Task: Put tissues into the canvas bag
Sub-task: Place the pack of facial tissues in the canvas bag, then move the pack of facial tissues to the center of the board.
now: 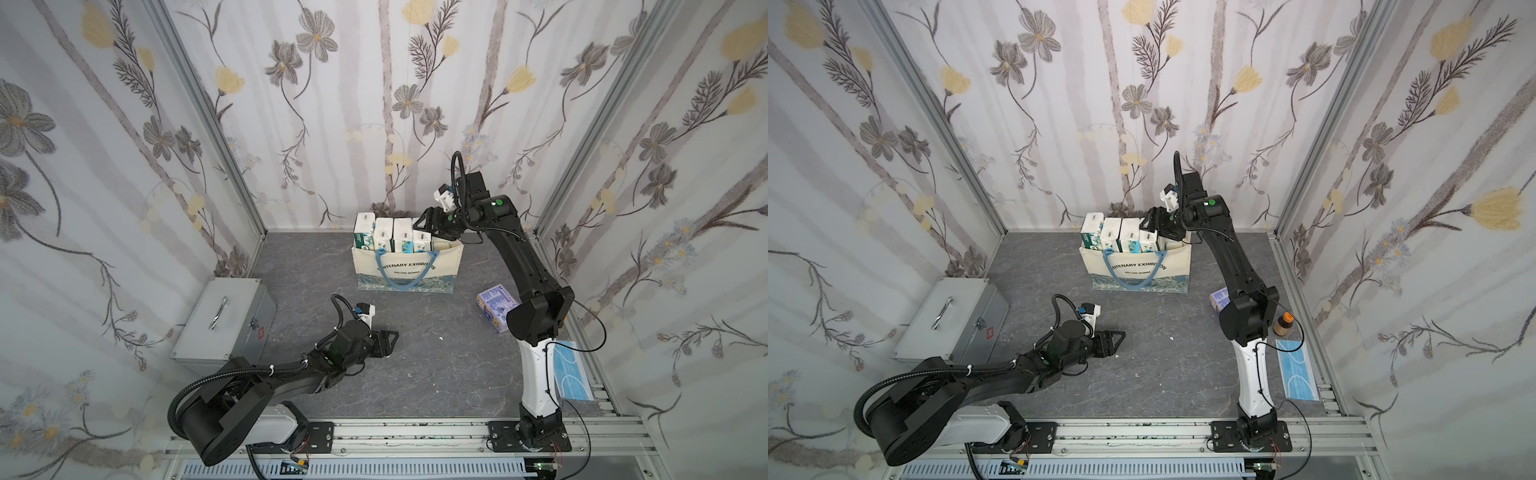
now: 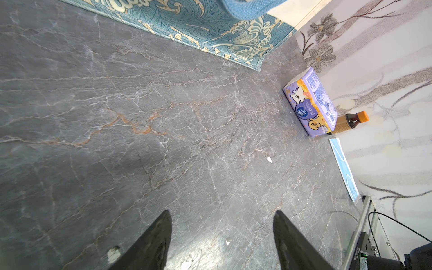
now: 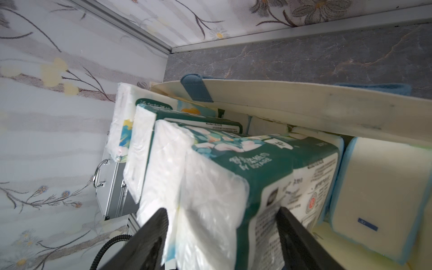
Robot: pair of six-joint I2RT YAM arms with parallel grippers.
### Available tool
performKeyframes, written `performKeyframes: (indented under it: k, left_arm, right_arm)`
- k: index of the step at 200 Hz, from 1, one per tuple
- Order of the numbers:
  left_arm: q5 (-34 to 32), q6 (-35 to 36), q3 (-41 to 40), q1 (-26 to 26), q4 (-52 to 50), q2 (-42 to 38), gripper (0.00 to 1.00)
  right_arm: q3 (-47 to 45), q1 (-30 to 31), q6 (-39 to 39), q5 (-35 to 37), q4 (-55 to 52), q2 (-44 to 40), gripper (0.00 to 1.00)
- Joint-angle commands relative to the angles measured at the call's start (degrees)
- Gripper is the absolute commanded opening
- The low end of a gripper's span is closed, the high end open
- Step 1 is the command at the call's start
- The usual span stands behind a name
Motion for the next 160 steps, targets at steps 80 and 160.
performKeyframes:
  k: [80,160]
  left_arm:
    - [-0.2,-0.1,1.0,0.0,1.4,1.1,0.70]
    - [0.4,-0.3,1.1,-0.1,1.7,1.7,0.71]
  right_arm:
    - [-33.2,-6.4,1.1,12.1,13.0,-24.6,0.77]
    - [-69.4,-17.8,18.3,37.1,29.3,-37.5,0.99]
